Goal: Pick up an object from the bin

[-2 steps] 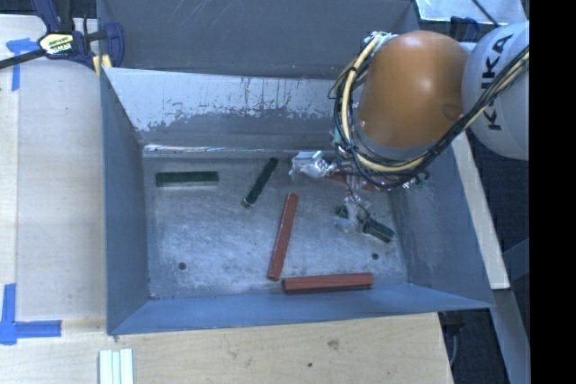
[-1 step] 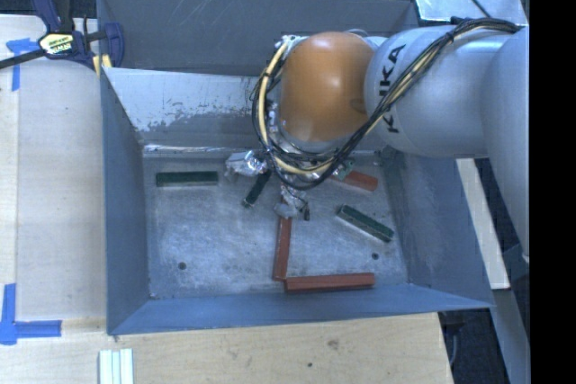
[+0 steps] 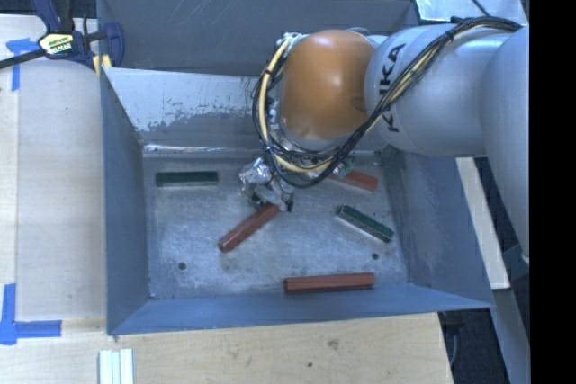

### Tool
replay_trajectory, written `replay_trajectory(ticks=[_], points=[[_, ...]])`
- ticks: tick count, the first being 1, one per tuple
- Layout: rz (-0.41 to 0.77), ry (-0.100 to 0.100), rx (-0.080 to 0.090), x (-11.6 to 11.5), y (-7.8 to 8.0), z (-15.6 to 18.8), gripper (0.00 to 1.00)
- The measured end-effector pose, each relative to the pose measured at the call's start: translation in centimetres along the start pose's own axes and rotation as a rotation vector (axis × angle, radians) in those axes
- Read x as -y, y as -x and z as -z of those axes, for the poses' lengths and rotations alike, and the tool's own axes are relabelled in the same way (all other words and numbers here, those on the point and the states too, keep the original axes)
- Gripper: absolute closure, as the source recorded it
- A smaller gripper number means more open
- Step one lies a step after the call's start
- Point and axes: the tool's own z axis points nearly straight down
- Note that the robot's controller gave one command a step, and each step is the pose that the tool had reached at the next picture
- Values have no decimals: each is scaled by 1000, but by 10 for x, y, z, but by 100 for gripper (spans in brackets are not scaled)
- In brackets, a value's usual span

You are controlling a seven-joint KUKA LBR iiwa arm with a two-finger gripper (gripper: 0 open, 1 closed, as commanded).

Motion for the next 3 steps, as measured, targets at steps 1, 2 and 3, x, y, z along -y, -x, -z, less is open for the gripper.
replay_trajectory(ticks=[1,2,3], points=[[0,2,-4,-1,-1,-2,0],[-1,3,-4,-1,-1,-2,100],[-2,-5,5,-27,4,140,100]])
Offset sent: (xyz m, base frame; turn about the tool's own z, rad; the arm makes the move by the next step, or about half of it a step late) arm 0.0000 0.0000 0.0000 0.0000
